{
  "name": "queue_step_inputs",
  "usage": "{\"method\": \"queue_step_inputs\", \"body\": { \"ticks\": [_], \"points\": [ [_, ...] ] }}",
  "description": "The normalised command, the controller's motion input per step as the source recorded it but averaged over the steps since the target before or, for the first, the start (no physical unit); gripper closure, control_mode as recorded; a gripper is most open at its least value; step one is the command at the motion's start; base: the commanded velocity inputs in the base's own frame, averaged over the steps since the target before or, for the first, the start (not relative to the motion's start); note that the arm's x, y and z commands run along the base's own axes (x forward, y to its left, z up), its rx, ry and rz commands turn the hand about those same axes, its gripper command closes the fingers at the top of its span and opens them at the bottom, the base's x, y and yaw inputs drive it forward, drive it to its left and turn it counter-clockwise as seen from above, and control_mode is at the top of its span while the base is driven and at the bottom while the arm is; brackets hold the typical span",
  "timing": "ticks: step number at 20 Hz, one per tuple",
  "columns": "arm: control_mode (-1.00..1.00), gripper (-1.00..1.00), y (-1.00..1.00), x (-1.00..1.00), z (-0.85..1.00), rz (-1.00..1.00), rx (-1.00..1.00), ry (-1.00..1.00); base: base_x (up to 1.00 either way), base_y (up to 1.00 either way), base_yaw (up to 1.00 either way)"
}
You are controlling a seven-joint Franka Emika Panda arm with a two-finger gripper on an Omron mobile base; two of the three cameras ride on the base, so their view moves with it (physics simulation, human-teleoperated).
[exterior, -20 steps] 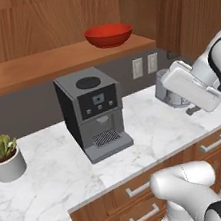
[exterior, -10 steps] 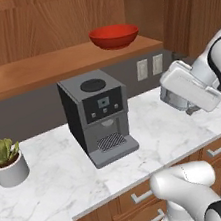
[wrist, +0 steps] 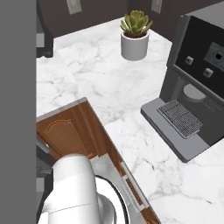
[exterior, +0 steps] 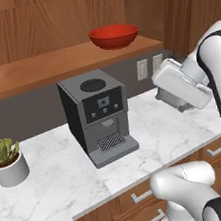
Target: Move the bowls from the cabinet to the plates on the dining table.
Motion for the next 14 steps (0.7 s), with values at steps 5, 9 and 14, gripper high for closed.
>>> {"method": "queue_step_inputs", "body": {
  "ticks": [5, 9, 14],
  "points": [
    [-1.00, -1.00, 0.12, 0.02, 0.37, -0.03, -0.04, -0.02, 0.00, 0.00, 0.00],
    [-1.00, -1.00, 0.12, 0.01, 0.32, -0.06, -0.04, -0.04, 0.00, 0.00, 0.00],
    [-1.00, -1.00, 0.22, 0.07, 0.25, -0.08, -0.01, -0.14, 0.00, 0.00, 0.00]
  ]
}}
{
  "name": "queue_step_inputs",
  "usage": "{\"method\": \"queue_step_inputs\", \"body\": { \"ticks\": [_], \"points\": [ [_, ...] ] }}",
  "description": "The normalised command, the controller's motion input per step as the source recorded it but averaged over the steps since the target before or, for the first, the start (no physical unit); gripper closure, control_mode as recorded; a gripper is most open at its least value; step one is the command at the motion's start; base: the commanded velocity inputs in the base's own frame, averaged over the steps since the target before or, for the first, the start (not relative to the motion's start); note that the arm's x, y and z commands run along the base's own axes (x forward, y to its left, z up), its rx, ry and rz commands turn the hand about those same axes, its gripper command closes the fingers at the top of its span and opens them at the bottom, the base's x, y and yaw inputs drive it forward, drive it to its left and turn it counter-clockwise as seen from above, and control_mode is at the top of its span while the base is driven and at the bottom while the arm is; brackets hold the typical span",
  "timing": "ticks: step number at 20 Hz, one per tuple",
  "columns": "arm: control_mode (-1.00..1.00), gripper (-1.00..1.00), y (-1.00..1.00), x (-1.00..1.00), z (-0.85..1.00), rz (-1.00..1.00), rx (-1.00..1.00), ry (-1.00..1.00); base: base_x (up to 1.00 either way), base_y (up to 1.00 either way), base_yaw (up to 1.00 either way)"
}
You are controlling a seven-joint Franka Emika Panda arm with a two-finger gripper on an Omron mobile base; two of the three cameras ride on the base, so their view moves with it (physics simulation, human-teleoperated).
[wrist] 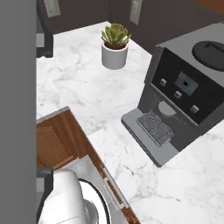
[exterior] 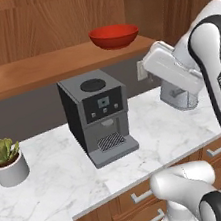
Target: Move the bowls from the cabinet to the plates on the dining table.
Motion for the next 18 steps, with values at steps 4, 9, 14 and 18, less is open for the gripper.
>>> {"method": "queue_step_inputs", "body": {
  "ticks": [4, 9, 14, 18],
  "points": [
    [-1.00, -1.00, 0.19, 0.07, 0.12, -0.14, 0.02, -0.20, 0.00, 0.00, 0.00],
    [-1.00, -1.00, 0.16, 0.05, 0.11, -0.16, 0.02, -0.19, 0.00, 0.00, 0.00],
    [-1.00, -1.00, 0.06, 0.02, 0.25, -0.19, -0.01, -0.10, 0.00, 0.00, 0.00],
    [-1.00, -1.00, 0.00, 0.00, 0.28, -0.22, -0.02, -0.05, 0.00, 0.00, 0.00]
  ]
}}
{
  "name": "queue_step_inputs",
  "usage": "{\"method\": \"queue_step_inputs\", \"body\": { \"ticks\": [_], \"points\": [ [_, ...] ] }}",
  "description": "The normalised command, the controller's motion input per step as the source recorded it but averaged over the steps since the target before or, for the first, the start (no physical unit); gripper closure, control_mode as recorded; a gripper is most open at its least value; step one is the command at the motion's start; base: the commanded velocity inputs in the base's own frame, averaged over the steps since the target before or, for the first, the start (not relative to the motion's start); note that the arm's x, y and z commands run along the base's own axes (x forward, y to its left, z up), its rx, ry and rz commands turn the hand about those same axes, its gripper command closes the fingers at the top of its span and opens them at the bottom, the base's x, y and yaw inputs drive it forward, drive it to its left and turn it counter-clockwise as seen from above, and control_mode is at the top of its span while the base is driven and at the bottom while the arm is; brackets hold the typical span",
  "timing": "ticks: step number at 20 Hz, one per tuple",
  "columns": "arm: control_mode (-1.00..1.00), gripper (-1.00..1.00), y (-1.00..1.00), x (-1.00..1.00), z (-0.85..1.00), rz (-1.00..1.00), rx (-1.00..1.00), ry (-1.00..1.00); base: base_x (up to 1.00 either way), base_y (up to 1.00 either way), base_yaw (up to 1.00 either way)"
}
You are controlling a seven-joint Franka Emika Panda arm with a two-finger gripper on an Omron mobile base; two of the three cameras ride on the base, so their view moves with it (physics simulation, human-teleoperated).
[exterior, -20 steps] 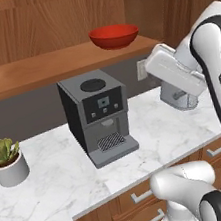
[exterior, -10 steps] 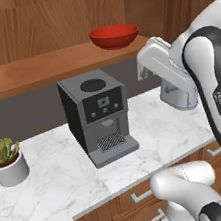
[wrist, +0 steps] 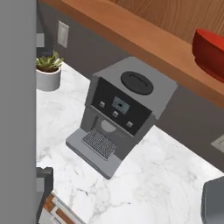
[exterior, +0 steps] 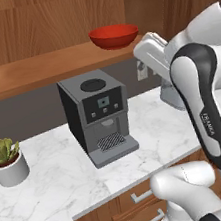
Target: Move the bowls from the cabinet to the plates on the dining table.
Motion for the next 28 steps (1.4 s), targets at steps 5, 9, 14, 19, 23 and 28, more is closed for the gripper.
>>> {"method": "queue_step_inputs", "body": {
  "ticks": [5, 9, 14, 19, 23, 28],
  "points": [
    [-1.00, -1.00, 0.00, 0.00, 0.17, -0.24, 0.00, -0.03, 0.00, 0.00, 0.00],
    [-1.00, -1.00, 0.00, 0.05, 0.03, -0.21, 0.03, -0.02, 0.00, 0.00, 0.00],
    [-1.00, -1.00, -0.03, 0.17, 0.01, -0.15, 0.06, -0.01, 0.00, 0.00, 0.00],
    [-1.00, -1.00, -0.19, 0.17, 0.10, -0.10, 0.05, 0.03, 0.00, 0.00, 0.00],
    [-1.00, -1.00, -0.16, 0.23, 0.19, -0.08, 0.05, 0.03, 0.00, 0.00, 0.00],
    [-1.00, -1.00, -0.13, 0.24, 0.13, -0.09, 0.03, 0.03, 0.00, 0.00, 0.00]
  ]
}}
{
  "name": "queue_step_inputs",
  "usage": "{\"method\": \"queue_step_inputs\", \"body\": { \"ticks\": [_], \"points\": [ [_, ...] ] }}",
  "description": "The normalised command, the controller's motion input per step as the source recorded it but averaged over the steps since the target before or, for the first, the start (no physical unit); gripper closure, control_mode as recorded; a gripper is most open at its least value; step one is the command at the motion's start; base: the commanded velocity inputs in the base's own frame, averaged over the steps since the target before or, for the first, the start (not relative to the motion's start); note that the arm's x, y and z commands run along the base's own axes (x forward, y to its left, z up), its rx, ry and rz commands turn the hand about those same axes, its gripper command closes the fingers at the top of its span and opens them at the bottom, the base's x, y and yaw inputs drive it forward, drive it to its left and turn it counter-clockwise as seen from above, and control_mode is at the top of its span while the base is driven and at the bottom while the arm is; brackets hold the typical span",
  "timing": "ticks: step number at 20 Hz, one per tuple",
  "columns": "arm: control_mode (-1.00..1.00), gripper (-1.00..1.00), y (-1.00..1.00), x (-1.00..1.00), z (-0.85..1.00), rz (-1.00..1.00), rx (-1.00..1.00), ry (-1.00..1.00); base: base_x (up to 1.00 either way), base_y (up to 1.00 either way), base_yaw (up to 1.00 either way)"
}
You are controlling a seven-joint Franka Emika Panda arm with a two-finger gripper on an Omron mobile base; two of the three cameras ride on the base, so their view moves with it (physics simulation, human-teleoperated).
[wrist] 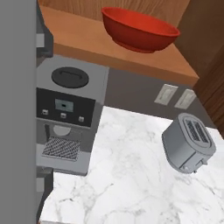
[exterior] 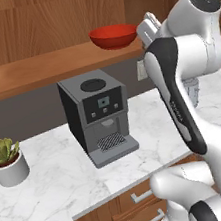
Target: Move the bowls from the cabinet to the plates on the dining table.
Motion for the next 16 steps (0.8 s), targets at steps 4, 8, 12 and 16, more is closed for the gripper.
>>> {"method": "queue_step_inputs", "body": {
  "ticks": [4, 8, 12, 16],
  "points": [
    [-1.00, -1.00, -0.10, 0.31, 0.03, -0.08, 0.03, 0.01, 0.00, 0.00, 0.00],
    [-1.00, -1.00, -0.17, 0.40, 0.00, -0.01, 0.05, 0.00, 0.00, 0.00, 0.00],
    [-1.00, -1.00, -0.18, 0.37, 0.00, 0.05, 0.06, 0.00, 0.00, 0.00, 0.00],
    [-1.00, -1.00, -0.15, 0.37, 0.00, 0.10, 0.04, 0.03, 0.00, 0.00, 0.00]
  ]
}}
